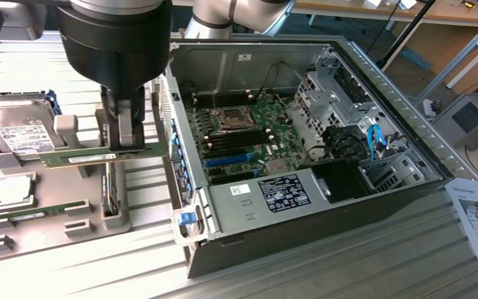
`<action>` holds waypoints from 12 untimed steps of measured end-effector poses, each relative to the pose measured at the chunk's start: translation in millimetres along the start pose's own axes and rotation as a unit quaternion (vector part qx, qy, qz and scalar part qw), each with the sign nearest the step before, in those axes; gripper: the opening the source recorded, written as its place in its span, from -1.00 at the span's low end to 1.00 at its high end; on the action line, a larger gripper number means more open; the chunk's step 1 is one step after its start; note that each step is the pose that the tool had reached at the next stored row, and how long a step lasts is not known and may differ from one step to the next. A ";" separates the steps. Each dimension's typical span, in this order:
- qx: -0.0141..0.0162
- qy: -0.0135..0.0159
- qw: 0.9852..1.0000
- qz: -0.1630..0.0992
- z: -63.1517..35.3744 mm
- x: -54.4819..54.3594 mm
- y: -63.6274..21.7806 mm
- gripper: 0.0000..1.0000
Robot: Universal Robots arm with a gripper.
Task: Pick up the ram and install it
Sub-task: 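Pick up the ram and move it above insertion slot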
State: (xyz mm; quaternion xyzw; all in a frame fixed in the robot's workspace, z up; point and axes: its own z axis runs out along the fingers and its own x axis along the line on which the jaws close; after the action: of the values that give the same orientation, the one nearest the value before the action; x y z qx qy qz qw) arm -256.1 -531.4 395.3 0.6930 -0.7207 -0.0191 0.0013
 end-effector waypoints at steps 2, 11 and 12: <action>0.000 0.000 1.000 0.000 -0.1 -0.1 -3.7 -0.76; 0.000 0.000 1.000 0.000 -0.9 -1.2 -31.2 -0.76; 0.000 0.000 1.000 0.000 -1.1 -1.4 -36.2 -0.76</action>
State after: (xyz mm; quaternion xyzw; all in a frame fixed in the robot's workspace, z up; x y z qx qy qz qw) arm -219.9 -531.4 395.4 0.6930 -0.7207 -0.0195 0.0016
